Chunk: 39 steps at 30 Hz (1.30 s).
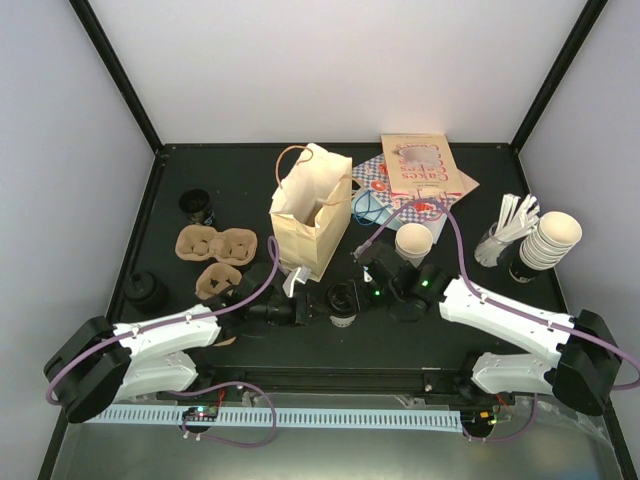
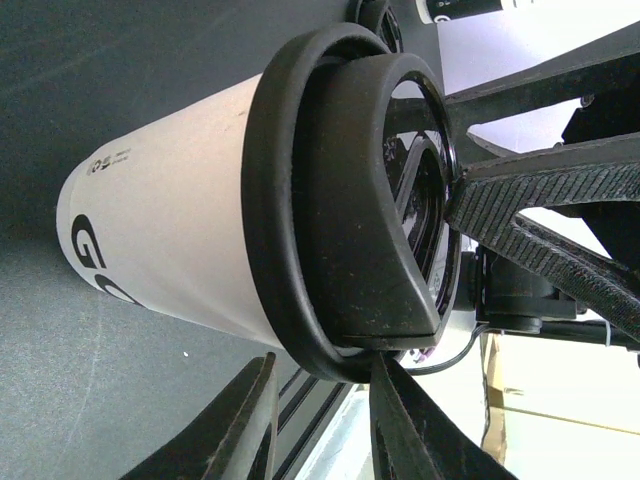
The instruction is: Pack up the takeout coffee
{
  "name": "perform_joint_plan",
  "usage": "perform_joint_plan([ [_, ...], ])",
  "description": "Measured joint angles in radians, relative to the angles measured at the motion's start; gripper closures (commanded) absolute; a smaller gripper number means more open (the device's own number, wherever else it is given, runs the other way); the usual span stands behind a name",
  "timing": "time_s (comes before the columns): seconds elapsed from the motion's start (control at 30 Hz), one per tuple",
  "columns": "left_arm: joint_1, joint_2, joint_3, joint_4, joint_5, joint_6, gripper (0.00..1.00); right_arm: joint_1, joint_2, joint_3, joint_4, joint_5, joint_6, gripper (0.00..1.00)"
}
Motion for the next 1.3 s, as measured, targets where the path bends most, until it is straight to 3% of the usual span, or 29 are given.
perform_joint_plan([
  [0.83, -0.002, 0.029, 0.020, -0.006, 0.013, 0.030, 0.74, -0.005, 0.010, -0.007, 0.025, 0.000, -0.012, 0.60],
  [1.3, 0.017, 0.007, 0.075, -0.138, -0.039, 0.087, 0.72, -0.004, -0.002, 0.011, -0.034, 0.012, -0.016, 0.60],
])
